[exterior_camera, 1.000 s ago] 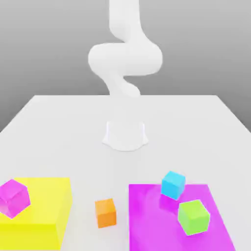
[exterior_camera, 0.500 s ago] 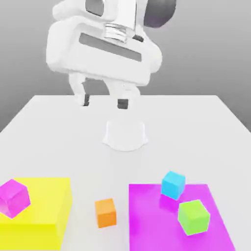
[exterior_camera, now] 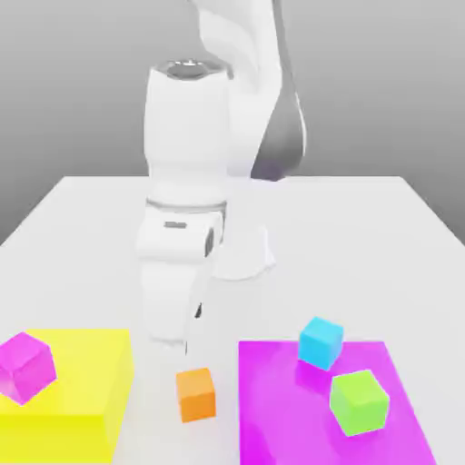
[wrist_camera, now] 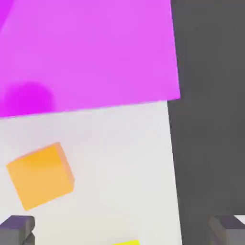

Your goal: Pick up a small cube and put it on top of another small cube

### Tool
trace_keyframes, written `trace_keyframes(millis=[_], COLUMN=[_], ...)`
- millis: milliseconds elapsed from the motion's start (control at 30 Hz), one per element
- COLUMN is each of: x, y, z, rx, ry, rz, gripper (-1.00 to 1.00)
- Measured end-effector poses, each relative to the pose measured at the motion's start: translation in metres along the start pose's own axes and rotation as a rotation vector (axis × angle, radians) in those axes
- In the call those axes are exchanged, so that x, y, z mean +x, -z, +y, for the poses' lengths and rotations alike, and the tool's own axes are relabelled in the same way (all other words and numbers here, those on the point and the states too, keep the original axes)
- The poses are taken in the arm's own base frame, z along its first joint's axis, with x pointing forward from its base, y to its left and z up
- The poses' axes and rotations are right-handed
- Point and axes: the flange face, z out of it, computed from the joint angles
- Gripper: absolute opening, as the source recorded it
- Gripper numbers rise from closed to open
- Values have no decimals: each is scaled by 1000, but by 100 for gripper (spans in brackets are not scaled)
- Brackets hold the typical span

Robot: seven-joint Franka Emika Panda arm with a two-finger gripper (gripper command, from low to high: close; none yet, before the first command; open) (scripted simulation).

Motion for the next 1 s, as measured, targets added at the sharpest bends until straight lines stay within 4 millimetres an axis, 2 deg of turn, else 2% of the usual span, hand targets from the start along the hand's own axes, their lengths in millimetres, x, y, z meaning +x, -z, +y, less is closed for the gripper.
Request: trace_keyframes(millis=[167, 367, 400, 633, 833, 1000], x=[-21, -27, -28, -28, -25, -37], y=[-49, -109, -118, -120, -66, -42], z=[-21, -29, -30, -31, -26, 13], rx=[82, 99, 99, 101, 101, 100], ry=[207, 245, 246, 246, 248, 351], rz=[-36, -41, -41, -41, -41, -48], gripper=[0, 0, -100, -100, -100, -100])
